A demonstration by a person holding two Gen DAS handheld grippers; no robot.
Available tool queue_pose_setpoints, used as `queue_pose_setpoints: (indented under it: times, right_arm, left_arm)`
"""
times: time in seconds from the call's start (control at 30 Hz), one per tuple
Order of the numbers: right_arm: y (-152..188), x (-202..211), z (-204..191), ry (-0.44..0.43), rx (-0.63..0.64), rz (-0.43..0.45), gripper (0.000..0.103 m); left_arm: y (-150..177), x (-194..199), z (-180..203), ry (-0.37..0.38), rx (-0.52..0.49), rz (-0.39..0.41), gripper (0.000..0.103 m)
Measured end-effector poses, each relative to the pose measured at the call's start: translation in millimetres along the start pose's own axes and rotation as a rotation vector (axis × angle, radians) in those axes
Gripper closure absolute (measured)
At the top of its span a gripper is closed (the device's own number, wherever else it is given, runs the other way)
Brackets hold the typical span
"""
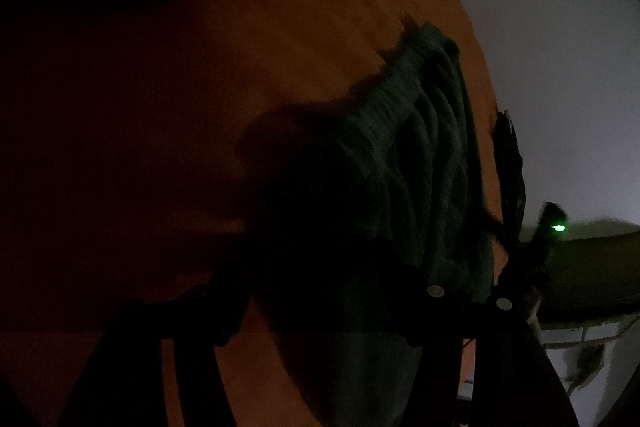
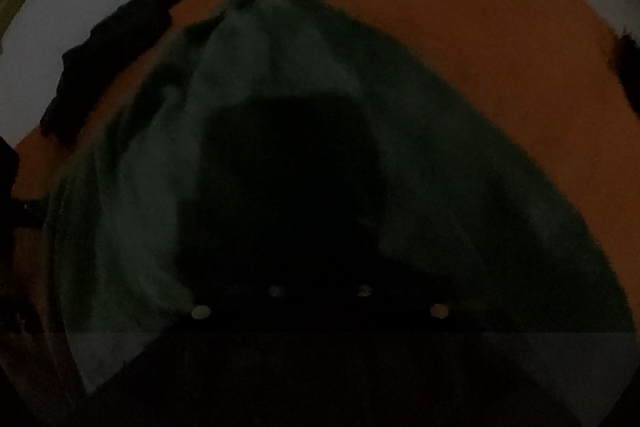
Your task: Fold clothes
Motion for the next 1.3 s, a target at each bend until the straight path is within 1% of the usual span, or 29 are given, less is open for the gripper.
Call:
queue_pose_setpoints:
  times: [0.03,0.1,0.17,0.2,0.23,0.3,0.37,0.43,0.47,0.5,0.53,0.57,0.6,0.63,0.67,0.7,0.73,0.77,0.8,0.83,0.87,0.9,0.93,1.0,1.07,1.13,1.2,1.27,1.3]
  right_arm:
    - [-5.9,10.5,1.4,0.02,-0.008,0.041,0.101]
    - [-20.5,33.7,15.6,-0.017,-0.087,0.096,0.101]
    - [-31.0,50.5,31.9,-0.016,-0.141,0.133,0.101]
    - [-33.6,50.7,34.6,0.017,-0.132,0.134,0.102]
    - [-34.8,51.6,37.6,0.096,-0.113,0.148,0.102]
    - [-31.5,43.0,49.2,0.156,-0.105,0.126,0.102]
    - [-21.8,22.4,58.2,0.109,-0.154,0.032,0.102]
    - [-11.3,17.7,51.9,0.006,-0.205,-0.024,0.1]
    - [-2.9,23.6,42.1,-0.075,-0.216,-0.025,0.098]
    - [0.2,27.7,32.5,-0.134,-0.198,-0.018,0.084]
    - [3.2,30.6,21.8,-0.157,-0.162,-0.018,0.059]
    - [6.1,33.6,11.0,-0.181,-0.125,-0.018,0.044]
    - [4.0,30.7,5.2,-0.163,-0.094,-0.016,0.035]
    - [1.9,25.5,-0.8,-0.076,-0.046,-0.011,0.05]
    - [-0.3,20.6,-6.7,0.011,0.003,-0.006,0.077]
    - [-3.2,25.6,0.7,0.041,-0.017,0.024,0.099]
    - [-6.1,30.8,8.1,0.071,-0.037,0.054,0.101]
    - [-8.9,36.0,15.6,0.101,-0.058,0.085,0.101]
    - [-11.6,49.8,24.9,0.096,-0.109,0.134,0.101]
    - [-14.3,63.8,34.2,0.091,-0.161,0.183,0.101]
    - [-17.3,64.0,41.2,0.087,-0.177,0.179,0.101]
    - [-20.2,64.2,48.2,0.084,-0.193,0.174,0.101]
    - [-16.7,52.0,50.4,0.102,-0.178,0.127,0.101]
    - [-9.7,27.8,54.8,0.14,-0.149,0.032,0.1]
    - [6.0,-0.8,55.1,0.157,-0.122,-0.056,0.099]
    - [7.0,8.1,69.1,0.15,-0.159,-0.033,0.099]
    - [8.0,17.2,83.1,0.144,-0.195,-0.011,0.103]
    - [9.0,26.3,97.1,0.137,-0.232,0.012,0.103]
    - [9.5,30.9,104.1,0.133,-0.25,0.023,0.103]
  left_arm:
    - [0.3,1.0,-0.7,0.005,0.004,-0.001,0.042]
    - [-0.2,4.3,-3.3,0.008,0.004,-0.004,0.042]
    - [-0.6,5.5,-5.7,0.011,-0.004,-0.006,0.042]
    - [-0.7,5.5,-7.0,0.011,-0.009,-0.005,0.042]
    - [-0.8,5.8,-9.1,0.011,-0.011,-0.004,0.042]
    - [0.9,7.2,-15.0,0.023,0.007,0.0,0.042]
    - [0.2,13.5,-20.9,0.042,0.029,0.008,0.042]
    - [1.6,20.3,-25.5,0.056,0.049,0.016,0.042]
    - [3.7,22.1,-26.9,0.064,0.057,0.016,0.042]
    - [6.4,23.4,-28.3,0.07,0.062,0.013,0.042]
    - [8.9,24.3,-29.4,0.072,0.065,0.011,0.042]
    - [10.5,23.2,-29.3,0.066,0.06,0.016,0.042]
    - [12.2,22.1,-29.3,0.06,0.056,0.02,0.042]
    - [13.8,21.2,-28.7,0.06,0.052,0.027,0.043]
    - [15.1,20.9,-25.9,0.083,0.051,0.041,0.047]
    - [16.3,21.0,-23.2,0.098,0.047,0.053,0.083]
    - [16.8,22.4,-21.0,0.083,0.035,0.058,0.096]
    - [17.3,23.8,-18.9,0.068,0.022,0.064,0.096]
    - [17.9,25.2,-17.5,0.055,0.013,0.067,0.096]
    - [19.0,26.2,-18.9,0.048,0.019,0.056,0.095]
    - [20.1,27.3,-20.3,0.042,0.024,0.046,0.091]
    - [21.1,28.0,-22.3,0.037,0.033,0.034,0.078]
    - [21.8,27.7,-26.4,0.041,0.055,0.018,0.058]
    - [24.2,27.4,-33.7,0.064,0.104,0.002,0.04]
    - [25.9,28.1,-36.9,0.084,0.132,0.005,0.036]
    - [25.7,28.0,-34.6,0.088,0.124,0.002,0.027]
    - [26.8,27.7,-33.3,0.08,0.127,0.006,0.027]
    - [27.6,28.2,-32.3,0.077,0.122,0.016,0.027]
    - [27.2,29.2,-32.0,0.076,0.115,0.041,0.033]
Point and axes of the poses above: each gripper's, at about its wrist camera, not at the fingertips, and x roughly against the way its jaws point, z to its right, y to its underside, the point moved 4 cm from there along -x, roughly the way its jaws point
